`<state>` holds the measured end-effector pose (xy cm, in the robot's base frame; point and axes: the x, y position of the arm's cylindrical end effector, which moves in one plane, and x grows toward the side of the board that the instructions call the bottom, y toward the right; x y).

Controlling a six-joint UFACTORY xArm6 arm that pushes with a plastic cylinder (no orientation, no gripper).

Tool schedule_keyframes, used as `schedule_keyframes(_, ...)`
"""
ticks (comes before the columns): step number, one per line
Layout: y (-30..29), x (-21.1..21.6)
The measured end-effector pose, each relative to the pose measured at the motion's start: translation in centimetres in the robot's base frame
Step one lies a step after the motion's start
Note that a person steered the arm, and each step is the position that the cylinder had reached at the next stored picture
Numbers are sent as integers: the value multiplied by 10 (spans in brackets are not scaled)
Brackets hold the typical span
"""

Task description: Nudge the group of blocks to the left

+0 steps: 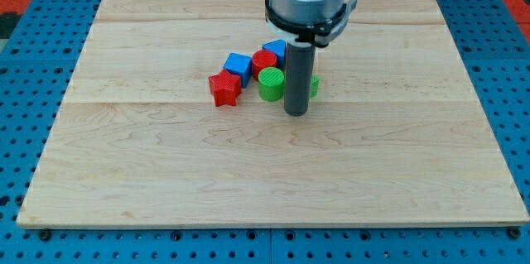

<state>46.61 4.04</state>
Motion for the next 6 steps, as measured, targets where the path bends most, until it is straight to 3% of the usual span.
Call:
schedule_keyframes(2, 73, 1)
schedule_keyframes(4, 49, -38)
schedule_keyframes(6, 33, -46)
